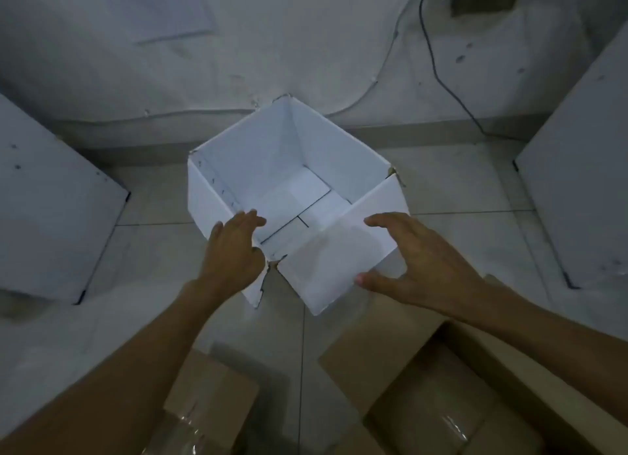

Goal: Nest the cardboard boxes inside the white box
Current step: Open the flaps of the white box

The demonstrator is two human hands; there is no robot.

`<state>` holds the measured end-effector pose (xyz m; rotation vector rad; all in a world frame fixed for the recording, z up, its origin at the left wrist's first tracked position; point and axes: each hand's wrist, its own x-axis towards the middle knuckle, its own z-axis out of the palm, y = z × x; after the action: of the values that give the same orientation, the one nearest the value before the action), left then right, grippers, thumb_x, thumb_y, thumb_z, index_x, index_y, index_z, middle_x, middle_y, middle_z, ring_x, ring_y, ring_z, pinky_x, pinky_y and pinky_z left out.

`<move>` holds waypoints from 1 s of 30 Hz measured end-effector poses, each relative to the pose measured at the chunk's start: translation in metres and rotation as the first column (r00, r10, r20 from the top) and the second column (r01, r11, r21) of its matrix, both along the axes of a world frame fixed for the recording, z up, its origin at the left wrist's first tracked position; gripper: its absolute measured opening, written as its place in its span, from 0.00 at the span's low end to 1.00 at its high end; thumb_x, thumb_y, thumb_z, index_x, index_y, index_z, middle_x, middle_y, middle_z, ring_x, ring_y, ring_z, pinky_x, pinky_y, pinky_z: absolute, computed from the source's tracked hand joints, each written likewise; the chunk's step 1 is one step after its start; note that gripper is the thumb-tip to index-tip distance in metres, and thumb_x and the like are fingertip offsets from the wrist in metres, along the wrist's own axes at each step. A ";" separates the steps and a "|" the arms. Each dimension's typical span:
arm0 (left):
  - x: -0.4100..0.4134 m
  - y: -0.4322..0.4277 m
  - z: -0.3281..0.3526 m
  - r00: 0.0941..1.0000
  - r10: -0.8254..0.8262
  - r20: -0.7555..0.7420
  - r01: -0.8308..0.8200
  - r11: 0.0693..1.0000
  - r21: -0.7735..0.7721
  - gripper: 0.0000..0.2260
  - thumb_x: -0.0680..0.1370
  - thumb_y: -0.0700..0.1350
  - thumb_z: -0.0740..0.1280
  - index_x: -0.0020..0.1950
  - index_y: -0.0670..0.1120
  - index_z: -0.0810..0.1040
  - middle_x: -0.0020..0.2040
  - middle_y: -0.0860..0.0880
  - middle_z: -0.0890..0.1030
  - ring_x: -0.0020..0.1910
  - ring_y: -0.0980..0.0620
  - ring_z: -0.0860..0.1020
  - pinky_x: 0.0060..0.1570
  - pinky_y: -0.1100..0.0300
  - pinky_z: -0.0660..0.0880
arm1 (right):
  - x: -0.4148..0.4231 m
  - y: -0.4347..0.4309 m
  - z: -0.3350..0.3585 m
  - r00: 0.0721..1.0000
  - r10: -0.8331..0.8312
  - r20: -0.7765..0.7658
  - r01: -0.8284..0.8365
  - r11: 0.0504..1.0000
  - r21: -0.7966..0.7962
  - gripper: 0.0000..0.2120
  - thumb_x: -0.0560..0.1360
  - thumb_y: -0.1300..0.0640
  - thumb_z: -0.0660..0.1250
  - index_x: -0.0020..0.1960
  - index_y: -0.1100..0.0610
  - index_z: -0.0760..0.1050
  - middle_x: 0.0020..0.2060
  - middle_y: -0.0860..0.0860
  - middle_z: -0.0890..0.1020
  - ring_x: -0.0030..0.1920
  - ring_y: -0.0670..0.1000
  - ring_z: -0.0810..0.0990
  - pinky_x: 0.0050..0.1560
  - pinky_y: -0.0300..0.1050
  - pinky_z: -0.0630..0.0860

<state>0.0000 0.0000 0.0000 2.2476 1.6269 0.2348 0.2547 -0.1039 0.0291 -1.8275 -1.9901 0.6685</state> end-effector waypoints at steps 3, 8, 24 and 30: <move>-0.007 0.031 -0.026 0.984 -0.055 -0.168 0.060 0.998 0.027 0.28 0.69 0.31 0.62 0.69 0.43 0.68 0.75 0.43 0.63 0.76 0.46 0.57 0.74 0.45 0.45 | -0.014 0.026 -0.036 1.000 0.024 -0.013 -0.024 1.000 -0.010 0.39 0.65 0.32 0.63 0.70 0.50 0.62 0.68 0.48 0.70 0.63 0.50 0.71 0.60 0.48 0.70; -0.032 0.075 -0.055 0.898 -0.282 -0.338 0.250 0.959 -0.136 0.31 0.71 0.44 0.66 0.74 0.48 0.60 0.78 0.46 0.54 0.77 0.51 0.47 0.73 0.45 0.37 | -0.038 0.065 -0.082 0.997 0.073 0.006 -0.073 0.997 0.014 0.40 0.65 0.31 0.64 0.70 0.51 0.61 0.70 0.51 0.68 0.68 0.52 0.68 0.67 0.52 0.64; -0.001 0.064 -0.081 0.952 -0.278 -0.125 0.295 0.944 0.145 0.24 0.69 0.61 0.65 0.55 0.45 0.81 0.54 0.45 0.84 0.55 0.45 0.78 0.59 0.49 0.67 | -0.049 0.111 -0.103 0.939 -0.003 0.345 0.085 0.971 -0.223 0.30 0.66 0.33 0.64 0.58 0.52 0.72 0.76 0.62 0.42 0.74 0.68 0.36 0.70 0.70 0.38; -0.018 0.091 -0.089 0.979 -0.119 -0.164 0.150 0.971 0.188 0.16 0.75 0.47 0.68 0.62 0.45 0.76 0.62 0.42 0.78 0.64 0.42 0.72 0.68 0.43 0.61 | -0.020 0.114 -0.109 0.970 0.008 0.244 0.049 0.973 -0.227 0.12 0.76 0.48 0.63 0.50 0.55 0.79 0.77 0.61 0.41 0.76 0.63 0.39 0.74 0.58 0.46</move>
<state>-0.0182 0.0915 -0.0885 2.5737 1.5767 0.2036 0.2345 0.0100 -0.0802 -2.1568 -2.1175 0.7263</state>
